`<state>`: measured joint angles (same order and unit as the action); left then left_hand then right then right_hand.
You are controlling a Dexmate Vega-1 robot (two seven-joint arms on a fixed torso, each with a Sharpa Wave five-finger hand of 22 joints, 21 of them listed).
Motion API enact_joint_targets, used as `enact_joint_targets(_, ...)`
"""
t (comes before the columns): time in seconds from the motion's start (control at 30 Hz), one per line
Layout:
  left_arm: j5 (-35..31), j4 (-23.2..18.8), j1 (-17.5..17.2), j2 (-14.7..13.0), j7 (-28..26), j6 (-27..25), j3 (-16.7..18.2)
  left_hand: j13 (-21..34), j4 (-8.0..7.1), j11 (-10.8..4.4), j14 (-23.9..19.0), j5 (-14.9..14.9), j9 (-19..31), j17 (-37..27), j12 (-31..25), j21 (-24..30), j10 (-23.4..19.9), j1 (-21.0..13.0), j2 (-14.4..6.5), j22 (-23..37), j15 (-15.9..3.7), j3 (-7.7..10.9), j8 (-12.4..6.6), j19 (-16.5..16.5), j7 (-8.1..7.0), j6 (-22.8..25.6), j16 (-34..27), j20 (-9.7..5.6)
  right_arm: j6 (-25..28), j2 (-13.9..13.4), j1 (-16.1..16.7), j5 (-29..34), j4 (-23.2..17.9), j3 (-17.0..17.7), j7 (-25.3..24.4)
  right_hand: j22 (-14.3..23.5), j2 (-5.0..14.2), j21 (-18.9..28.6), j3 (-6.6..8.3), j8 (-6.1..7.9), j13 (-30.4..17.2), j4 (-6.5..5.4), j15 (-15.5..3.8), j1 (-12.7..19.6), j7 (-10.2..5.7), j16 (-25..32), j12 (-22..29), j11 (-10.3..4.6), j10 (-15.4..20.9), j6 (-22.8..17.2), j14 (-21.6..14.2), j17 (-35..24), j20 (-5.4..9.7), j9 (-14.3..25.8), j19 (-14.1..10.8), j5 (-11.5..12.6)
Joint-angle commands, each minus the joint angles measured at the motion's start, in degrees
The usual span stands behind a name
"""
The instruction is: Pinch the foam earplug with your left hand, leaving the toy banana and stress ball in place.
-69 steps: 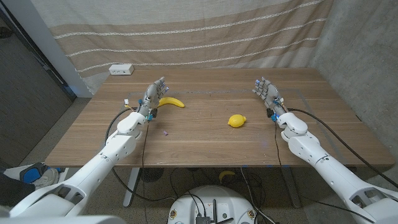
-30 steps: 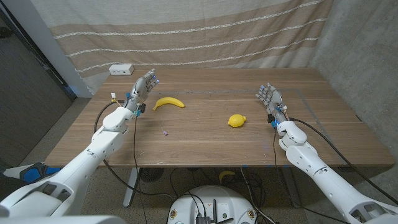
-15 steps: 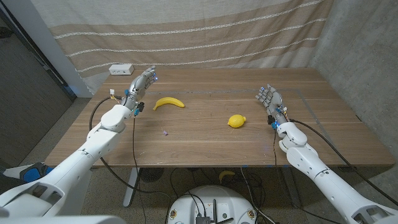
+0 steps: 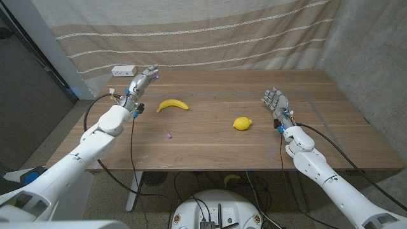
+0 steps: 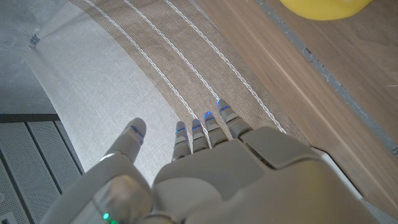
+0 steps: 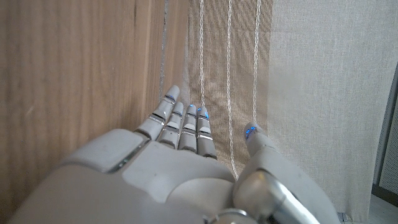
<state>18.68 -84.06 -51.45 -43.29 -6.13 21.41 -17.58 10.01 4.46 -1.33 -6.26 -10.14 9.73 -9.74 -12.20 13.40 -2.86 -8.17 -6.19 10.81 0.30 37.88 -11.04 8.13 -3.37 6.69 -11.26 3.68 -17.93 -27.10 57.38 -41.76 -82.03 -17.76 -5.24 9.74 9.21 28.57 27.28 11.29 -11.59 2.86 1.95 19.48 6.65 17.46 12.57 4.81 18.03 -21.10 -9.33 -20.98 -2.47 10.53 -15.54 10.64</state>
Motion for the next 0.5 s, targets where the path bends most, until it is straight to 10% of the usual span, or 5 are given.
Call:
enact_joint_targets(0.03,-5.4,-3.4,-1.6,-2.5,-2.7,-0.4,0.7,0.3,0.30,0.11,-0.7,0.0,0.3,-0.2,-0.3,0.5,-0.5,0.0,-0.1,0.1,-0.15,0.12,-0.30,0.7,-0.16,0.5,-0.2,-0.12,-0.2,0.2,0.0,0.5,-0.1,-0.3,-0.4,0.2,-0.12,-0.1,0.17,0.56,-0.2,0.65,-0.29,0.8,0.04,0.1,0.4,0.01,0.8,-0.5,-0.6,0.0,-0.22,0.1,-0.5,0.4)
enact_joint_targets(0.5,-12.4,-7.1,-3.0,-4.2,-6.2,-0.4,1.6,0.3,0.88,0.00,-1.3,0.1,0.3,-0.2,-0.2,0.6,-1.1,0.0,-0.2,0.1,-0.64,0.23,-0.30,1.0,-0.42,1.4,0.0,-0.03,-0.7,0.4,-0.1,0.8,0.3,-0.4,-0.5,0.2,-0.03,-0.3,0.25,0.63,-0.2,1.21,-0.20,1.1,0.15,0.1,0.5,0.37,1.4,-1.0,-0.8,0.1,-0.32,0.2,-0.7,0.6)
